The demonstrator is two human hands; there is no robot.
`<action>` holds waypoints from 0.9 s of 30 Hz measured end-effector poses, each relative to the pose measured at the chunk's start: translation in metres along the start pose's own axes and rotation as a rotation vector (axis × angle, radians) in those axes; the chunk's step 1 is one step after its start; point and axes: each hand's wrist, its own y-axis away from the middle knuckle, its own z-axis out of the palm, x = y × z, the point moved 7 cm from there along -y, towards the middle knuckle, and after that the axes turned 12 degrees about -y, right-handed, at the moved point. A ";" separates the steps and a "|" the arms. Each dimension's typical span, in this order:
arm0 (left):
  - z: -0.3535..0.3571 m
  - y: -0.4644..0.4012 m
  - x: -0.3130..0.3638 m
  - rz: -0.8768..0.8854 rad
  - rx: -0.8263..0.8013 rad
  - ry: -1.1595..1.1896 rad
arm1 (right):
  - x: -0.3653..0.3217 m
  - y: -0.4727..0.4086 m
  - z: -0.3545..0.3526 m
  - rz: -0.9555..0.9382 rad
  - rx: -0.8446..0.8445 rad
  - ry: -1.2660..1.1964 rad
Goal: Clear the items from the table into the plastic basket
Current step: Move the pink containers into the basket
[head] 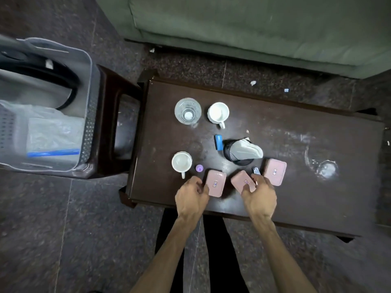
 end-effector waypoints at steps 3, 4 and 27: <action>0.025 0.002 -0.003 -0.154 0.005 0.088 | 0.014 -0.011 0.008 -0.017 -0.111 0.131; 0.031 0.001 -0.001 -0.172 0.007 0.123 | 0.017 -0.014 0.011 -0.019 -0.131 0.147; -0.137 0.043 -0.103 -0.244 0.539 0.865 | -0.220 0.095 0.024 -0.552 -0.230 -0.414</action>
